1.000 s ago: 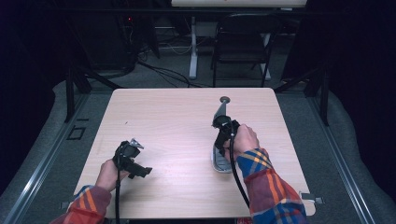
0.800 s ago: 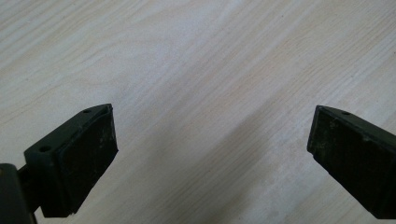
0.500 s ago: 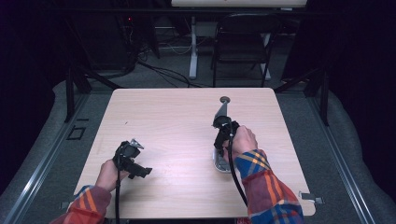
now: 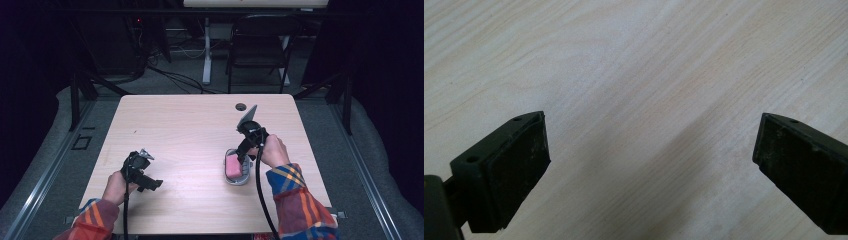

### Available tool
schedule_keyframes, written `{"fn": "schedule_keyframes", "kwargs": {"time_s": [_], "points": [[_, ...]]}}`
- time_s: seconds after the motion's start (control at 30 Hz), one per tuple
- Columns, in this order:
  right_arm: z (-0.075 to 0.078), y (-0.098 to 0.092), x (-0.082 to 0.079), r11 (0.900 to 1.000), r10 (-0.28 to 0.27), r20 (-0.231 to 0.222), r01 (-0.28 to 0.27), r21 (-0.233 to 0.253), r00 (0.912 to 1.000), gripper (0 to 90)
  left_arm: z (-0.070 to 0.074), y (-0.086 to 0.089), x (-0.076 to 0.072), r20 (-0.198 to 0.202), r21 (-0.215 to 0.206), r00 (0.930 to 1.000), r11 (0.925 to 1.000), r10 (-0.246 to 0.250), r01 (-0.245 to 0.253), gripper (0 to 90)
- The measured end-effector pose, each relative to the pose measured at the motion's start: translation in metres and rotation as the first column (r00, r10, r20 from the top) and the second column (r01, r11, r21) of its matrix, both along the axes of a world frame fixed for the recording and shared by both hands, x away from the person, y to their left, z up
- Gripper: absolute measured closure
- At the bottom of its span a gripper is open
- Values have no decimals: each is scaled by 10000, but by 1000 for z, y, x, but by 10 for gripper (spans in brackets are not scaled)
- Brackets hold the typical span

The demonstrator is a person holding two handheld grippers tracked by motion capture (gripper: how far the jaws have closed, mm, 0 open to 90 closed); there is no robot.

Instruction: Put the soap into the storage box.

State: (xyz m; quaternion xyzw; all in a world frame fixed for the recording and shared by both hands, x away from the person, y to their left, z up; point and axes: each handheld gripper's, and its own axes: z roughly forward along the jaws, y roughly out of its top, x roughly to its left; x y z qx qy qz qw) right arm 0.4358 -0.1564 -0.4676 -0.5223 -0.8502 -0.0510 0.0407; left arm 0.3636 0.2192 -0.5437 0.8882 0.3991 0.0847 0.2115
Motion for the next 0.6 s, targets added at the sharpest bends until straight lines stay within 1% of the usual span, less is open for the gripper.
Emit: {"fn": "schedule_keyframes", "kwargs": {"time_s": [0.03,0.07,0.13,0.17,0.2,0.27,0.33,0.37,0.4,0.43,0.47,0.5,0.57,0.6], "points": [[2,-4,-1,9999,144,40,-143,-70,9999,265,0,0,0,-30,11,10000,10000,-22,22,17],[2,-6,-3,9999,-79,309,75,131,9995,250,0,0,0,-44,12,10000,10000,-30,30,17],[6,-13,-6,9998,73,455,-82,199,9989,221,0,0,0,-42,10,10000,10000,-33,33,17],[8,-16,-8,9997,78,673,-94,243,9977,202,0,0,0,-52,19,10000,10000,-38,38,17],[10,-20,-10,9997,142,785,-157,187,9968,184,0,0,0,-6,17,10000,10000,-16,16,17],[13,-26,-14,9993,374,843,-378,29,9957,147,0,0,0,-5,15,10000,10000,-14,14,17],[15,-33,-20,9991,421,1171,-429,44,9922,135,0,0,0,-2,17,10000,10000,-5,5,17],[16,-35,-22,9989,470,1170,-472,-17,9920,125,0,0,0,-5,17,10000,10000,-1,1,17],[16,-38,-25,9993,330,1362,-348,108,9901,115,0,0,0,-49,29,10000,10000,-30,30,17],[16,-42,-28,9992,350,1465,-372,128,9886,110,0,0,0,-44,33,10000,10000,-28,28,17],[18,-46,-29,9988,487,1412,-494,17,9888,105,0,0,0,-42,33,10000,10000,-25,25,17],[18,-49,-32,9989,457,1473,-462,1,9880,101,0,0,0,1,16,10000,10000,4,-4,17],[18,-57,-37,9984,563,1550,-557,-82,9863,95,0,0,0,-4,23,10000,10000,3,-3,17],[18,-61,-40,9986,527,1642,-529,-35,9850,96,0,0,0,-2,25,10000,10000,1,-1,17]]}}
